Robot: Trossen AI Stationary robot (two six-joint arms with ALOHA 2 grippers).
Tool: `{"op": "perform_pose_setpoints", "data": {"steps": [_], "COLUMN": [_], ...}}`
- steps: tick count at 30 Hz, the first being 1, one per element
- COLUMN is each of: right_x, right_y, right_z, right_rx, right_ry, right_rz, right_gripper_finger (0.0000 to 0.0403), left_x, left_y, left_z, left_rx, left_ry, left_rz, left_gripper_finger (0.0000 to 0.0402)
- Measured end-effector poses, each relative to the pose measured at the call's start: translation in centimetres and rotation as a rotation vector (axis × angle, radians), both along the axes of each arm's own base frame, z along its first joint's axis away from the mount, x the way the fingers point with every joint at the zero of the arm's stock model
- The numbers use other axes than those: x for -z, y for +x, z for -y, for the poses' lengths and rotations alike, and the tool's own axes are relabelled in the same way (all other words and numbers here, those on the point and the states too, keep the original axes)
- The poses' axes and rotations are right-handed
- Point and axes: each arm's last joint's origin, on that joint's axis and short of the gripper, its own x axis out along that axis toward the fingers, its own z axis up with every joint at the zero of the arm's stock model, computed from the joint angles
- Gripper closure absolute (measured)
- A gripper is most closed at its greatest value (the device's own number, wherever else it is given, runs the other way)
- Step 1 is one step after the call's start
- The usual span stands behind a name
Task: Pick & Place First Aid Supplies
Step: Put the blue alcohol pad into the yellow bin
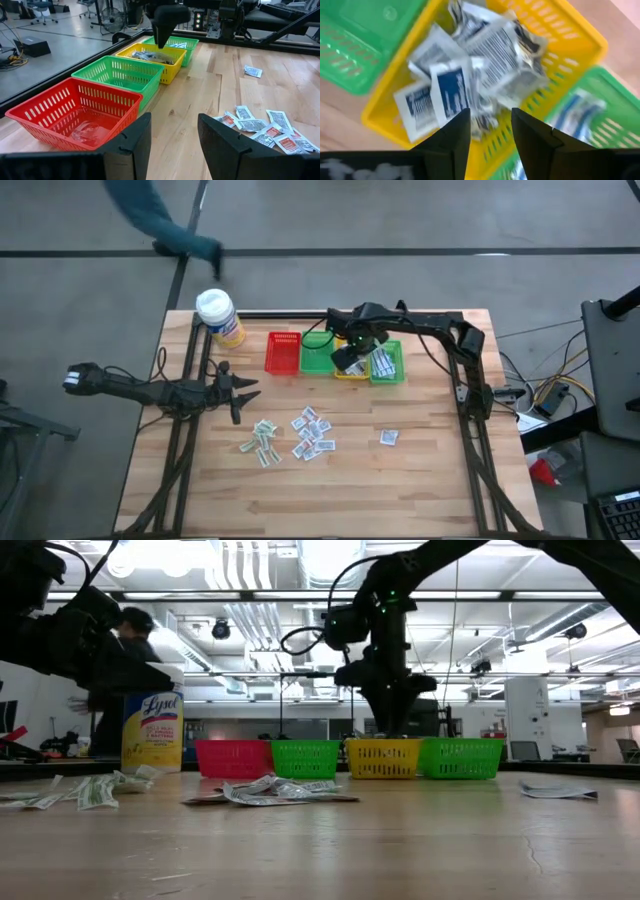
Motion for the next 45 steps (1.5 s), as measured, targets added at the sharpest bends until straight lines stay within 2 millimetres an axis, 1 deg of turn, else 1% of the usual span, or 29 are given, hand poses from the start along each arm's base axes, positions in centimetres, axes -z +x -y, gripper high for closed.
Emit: {"op": "perform_pose_setpoints", "data": {"steps": [5, 8, 11, 14, 20, 25, 31, 34, 38, 45], "right_x": [-1.7, -2.6, -3.4, -4.0, -4.4, -3.7, -1.8, -0.9, 0.3, 2.0], "right_y": [0.0, 0.2, 0.6, 1.0, 1.6, 0.7, -0.4, -1.1, -1.9, -3.2], "right_z": [-0.9, -2.3, -4.4, -6.9, -12.4, -16.2, -19.2, -20.2, -21.0, -21.2], "right_rx": [-0.020, -0.053, -0.102, -0.167, -0.309, -0.404, -0.501, -0.518, -0.519, -0.519], "right_ry": [0.019, 0.039, 0.083, 0.103, 0.107, 0.121, 0.129, 0.145, 0.182, 0.198], "right_rz": [-0.046, -0.071, -0.085, -0.102, -0.138, -0.252, -0.345, -0.389, -0.442, -0.521], "right_gripper_finger": [0.0266, 0.0272, 0.0277, 0.0282, 0.0284, 0.0274, 0.0258, 0.0250, 0.0239, 0.0227], "left_x": [0.0, 0.0, 0.0, 0.0, 0.0, 0.0, 0.0, 0.0, 0.0, 0.0], "left_y": [0.0, 0.0, 0.0, 0.0, 0.0, 0.0, 0.0, 0.0, 0.0, 0.0], "left_z": [0.0, 0.0, 0.0, 0.0, 0.0, 0.0, 0.0, 0.0, 0.0, 0.0], "left_rx": [0.000, 0.000, 0.000, 0.000, 0.000, 0.000, 0.000, 0.000, -0.001, -0.001], "left_ry": [0.000, 0.000, 0.000, 0.000, 0.000, 0.000, 0.000, -0.001, -0.004, -0.005], "left_rz": [-0.001, 0.000, -0.001, -0.001, -0.001, -0.001, -0.001, -0.001, 0.000, 0.000], "left_gripper_finger": [0.0243, 0.0243, 0.0243, 0.0243, 0.0243, 0.0243, 0.0243, 0.0243, 0.0243, 0.0243]}}
